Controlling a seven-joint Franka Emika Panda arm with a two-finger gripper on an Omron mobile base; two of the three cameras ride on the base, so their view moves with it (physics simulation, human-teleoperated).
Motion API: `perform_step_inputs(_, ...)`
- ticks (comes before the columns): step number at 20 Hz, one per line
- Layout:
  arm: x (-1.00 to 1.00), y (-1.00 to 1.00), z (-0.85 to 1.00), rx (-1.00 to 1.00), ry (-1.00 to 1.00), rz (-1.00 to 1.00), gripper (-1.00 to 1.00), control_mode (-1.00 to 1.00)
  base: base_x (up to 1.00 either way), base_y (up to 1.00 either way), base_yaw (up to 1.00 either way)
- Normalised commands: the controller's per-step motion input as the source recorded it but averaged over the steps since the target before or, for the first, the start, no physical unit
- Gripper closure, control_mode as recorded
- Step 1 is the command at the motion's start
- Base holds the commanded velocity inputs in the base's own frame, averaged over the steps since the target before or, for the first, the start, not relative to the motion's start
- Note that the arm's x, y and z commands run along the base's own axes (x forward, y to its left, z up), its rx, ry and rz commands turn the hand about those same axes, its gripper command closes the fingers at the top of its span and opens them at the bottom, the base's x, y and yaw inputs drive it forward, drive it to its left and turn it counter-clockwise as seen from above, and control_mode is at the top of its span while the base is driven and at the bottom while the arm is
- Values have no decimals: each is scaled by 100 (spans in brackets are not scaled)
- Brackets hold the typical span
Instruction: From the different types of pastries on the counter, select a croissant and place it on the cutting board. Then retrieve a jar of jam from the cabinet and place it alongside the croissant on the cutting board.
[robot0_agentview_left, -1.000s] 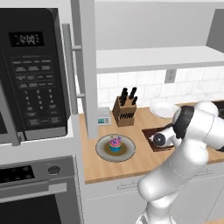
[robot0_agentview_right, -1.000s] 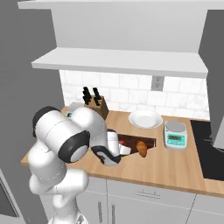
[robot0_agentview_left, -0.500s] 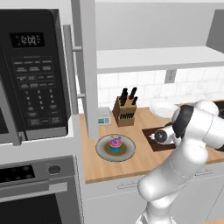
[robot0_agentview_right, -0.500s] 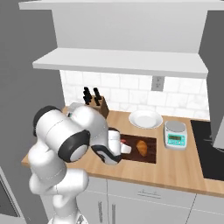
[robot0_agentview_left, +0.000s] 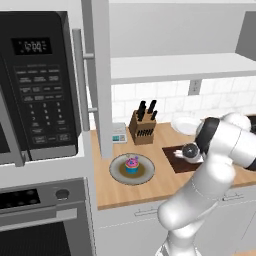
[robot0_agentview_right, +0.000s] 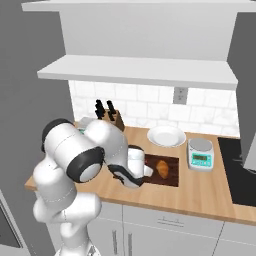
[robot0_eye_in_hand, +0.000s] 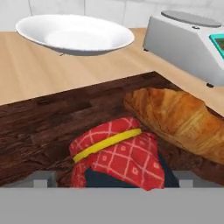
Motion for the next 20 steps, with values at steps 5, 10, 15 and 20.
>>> perform_step_inputs(5, -93, -3, -50, 6, -28, -5, -100, -100, 0, 0, 0)
perform_step_inputs(10, -10, 19, -47, -2, -17, -5, -100, -100, 0, 0, 0)
perform_step_inputs(15, 6, 31, -26, -17, -20, -5, -100, -100, 0, 0, 0)
perform_step_inputs(20, -66, 9, -3, -5, -25, -1, -100, -100, 0, 0, 0)
